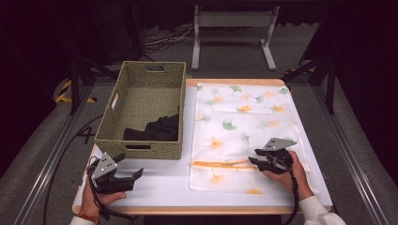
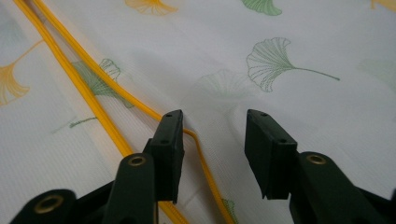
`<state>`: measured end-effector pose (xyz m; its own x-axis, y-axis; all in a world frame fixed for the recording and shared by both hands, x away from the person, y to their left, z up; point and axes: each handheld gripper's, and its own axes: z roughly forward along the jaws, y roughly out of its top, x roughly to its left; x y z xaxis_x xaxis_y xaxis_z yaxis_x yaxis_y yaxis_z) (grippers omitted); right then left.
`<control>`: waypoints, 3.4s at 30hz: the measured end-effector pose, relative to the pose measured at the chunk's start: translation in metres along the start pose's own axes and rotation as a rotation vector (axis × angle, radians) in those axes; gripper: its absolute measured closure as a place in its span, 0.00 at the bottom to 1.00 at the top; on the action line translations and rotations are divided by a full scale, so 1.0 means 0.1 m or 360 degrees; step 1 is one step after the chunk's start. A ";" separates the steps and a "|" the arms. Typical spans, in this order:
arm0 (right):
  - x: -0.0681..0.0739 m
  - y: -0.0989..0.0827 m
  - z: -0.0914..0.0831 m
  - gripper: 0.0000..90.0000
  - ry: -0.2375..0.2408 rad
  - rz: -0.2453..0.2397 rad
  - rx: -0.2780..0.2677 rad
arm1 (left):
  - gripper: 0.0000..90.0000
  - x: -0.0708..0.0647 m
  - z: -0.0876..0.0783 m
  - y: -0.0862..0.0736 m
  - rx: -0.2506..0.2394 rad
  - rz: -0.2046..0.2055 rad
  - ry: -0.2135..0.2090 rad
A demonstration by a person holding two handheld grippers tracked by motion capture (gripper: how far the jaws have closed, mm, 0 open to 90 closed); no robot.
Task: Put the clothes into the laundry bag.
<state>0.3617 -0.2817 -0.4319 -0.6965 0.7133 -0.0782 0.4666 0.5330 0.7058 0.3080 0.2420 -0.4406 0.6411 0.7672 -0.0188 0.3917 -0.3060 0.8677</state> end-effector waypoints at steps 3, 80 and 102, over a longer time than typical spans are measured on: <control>-0.01 0.01 0.02 0.71 0.0019 -0.0010 0.0029 | 0.16 0.01 0.00 0.00 0.0009 -0.0005 -0.0013; 0.07 0.04 -0.05 0.96 0.0017 -0.0008 -0.0056 | 0.15 0.52 1.36 1.59 0.0769 0.0586 -0.0513; 0.08 0.04 -0.05 0.99 -0.0002 -0.0028 -0.0073 | 0.32 0.37 1.83 1.43 0.1253 0.0688 -0.0564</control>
<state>0.3549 -0.2765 -0.4261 -0.7038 0.7045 -0.0917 0.4289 0.5242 0.7357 0.5088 0.1236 -0.4087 0.9452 0.3244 -0.0367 0.3227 -0.9114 0.2554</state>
